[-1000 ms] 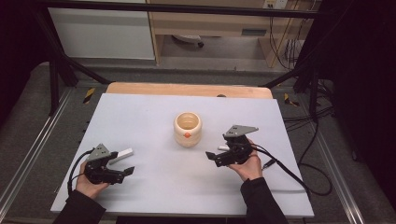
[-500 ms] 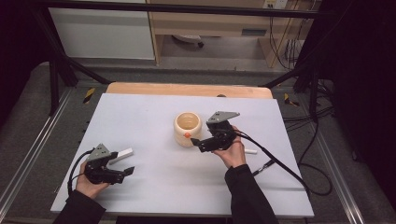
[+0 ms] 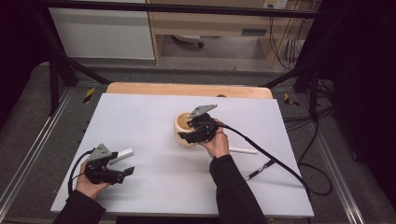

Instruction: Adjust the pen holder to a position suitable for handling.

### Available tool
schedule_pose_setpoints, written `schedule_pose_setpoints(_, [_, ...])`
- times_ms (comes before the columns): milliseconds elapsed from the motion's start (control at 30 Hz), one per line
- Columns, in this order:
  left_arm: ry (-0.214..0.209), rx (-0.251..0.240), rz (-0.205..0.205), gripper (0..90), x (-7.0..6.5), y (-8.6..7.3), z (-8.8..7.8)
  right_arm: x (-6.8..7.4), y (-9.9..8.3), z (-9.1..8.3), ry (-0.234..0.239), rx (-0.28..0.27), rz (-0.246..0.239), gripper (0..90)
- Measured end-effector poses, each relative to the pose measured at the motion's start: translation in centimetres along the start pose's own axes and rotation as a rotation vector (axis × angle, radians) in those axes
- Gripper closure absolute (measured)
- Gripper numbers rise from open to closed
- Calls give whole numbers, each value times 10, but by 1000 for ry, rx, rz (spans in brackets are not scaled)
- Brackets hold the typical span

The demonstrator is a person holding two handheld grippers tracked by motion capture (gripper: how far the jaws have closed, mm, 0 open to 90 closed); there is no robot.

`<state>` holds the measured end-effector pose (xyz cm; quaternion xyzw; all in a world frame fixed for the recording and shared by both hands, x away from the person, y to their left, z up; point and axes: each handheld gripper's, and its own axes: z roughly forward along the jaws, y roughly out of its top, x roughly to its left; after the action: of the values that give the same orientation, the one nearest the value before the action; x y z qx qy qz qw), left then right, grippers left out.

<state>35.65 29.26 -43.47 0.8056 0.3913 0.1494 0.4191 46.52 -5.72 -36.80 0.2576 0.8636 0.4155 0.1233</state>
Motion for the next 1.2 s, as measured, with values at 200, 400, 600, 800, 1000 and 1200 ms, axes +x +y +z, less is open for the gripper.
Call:
schedule_pose_setpoints(200, [0,1,1,55,0,0,0,-3,1,17,0,28,-33,558])
schedule_pose_setpoints(400, [0,4,3,56,0,0,0,-8,0,24,45,45,-34,660])
schedule_pose_setpoints(600, [-1,2,4,56,0,0,0,-8,0,23,64,48,-38,745])
schedule_pose_setpoints(800, [-2,5,6,56,0,0,1,-6,1,18,88,86,-30,761])
schedule_pose_setpoints(1000, [-1,4,7,56,0,0,0,-3,2,13,125,111,-29,759])
schedule_pose_setpoints(1200, [-1,4,6,56,0,0,0,1,1,10,141,142,-46,759])
